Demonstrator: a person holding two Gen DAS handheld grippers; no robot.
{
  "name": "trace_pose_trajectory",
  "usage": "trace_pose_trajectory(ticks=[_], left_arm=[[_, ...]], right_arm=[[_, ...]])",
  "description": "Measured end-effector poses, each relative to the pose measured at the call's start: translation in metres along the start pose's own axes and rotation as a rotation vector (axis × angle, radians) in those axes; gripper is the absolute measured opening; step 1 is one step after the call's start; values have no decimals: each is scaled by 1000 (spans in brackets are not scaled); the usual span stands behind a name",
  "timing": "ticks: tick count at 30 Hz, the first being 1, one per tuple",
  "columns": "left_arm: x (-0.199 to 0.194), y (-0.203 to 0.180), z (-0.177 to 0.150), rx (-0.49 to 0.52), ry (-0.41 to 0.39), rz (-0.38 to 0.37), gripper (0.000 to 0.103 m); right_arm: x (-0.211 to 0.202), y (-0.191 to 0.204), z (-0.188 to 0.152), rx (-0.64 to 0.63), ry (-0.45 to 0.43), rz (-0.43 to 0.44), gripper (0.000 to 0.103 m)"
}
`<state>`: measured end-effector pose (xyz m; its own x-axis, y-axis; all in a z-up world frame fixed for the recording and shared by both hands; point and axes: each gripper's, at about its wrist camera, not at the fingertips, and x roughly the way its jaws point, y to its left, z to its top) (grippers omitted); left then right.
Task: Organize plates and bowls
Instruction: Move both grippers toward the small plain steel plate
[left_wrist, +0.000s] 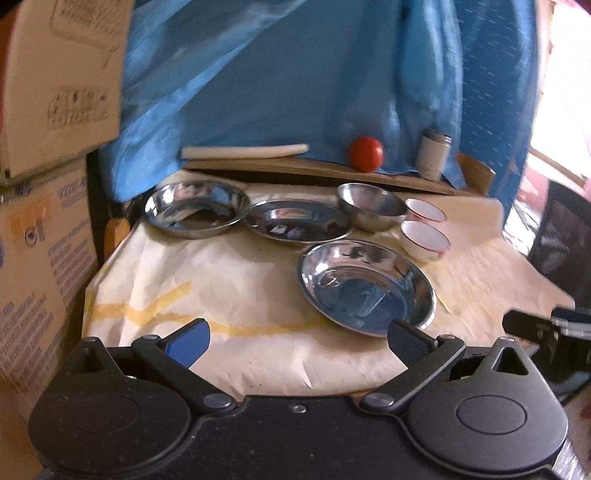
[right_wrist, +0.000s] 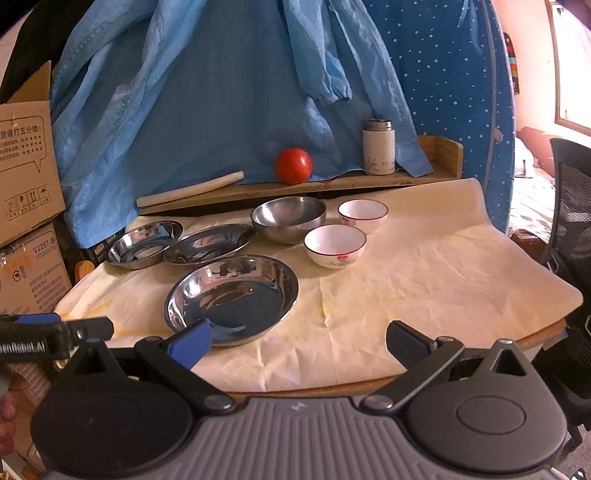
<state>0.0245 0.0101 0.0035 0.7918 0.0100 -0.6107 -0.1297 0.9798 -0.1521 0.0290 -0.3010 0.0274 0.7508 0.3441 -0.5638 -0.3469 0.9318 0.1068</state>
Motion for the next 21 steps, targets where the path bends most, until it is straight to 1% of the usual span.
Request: trace_pose_trajectory(ticks=[5,9,16,21], left_arm=[[16,8,16,-83,13,31,102],[35,9,32,-139,15,64,102],[75,9,61,-291,17,138,102],[96,9,73,-401,24,195,102]], right_arm=[[22,-3,13,-17,1,35,103],[46,-9,32,-49,-3,73,103],[96,-23,73,-141,7,181,103],[125,-29,98,-206,39,264,103]])
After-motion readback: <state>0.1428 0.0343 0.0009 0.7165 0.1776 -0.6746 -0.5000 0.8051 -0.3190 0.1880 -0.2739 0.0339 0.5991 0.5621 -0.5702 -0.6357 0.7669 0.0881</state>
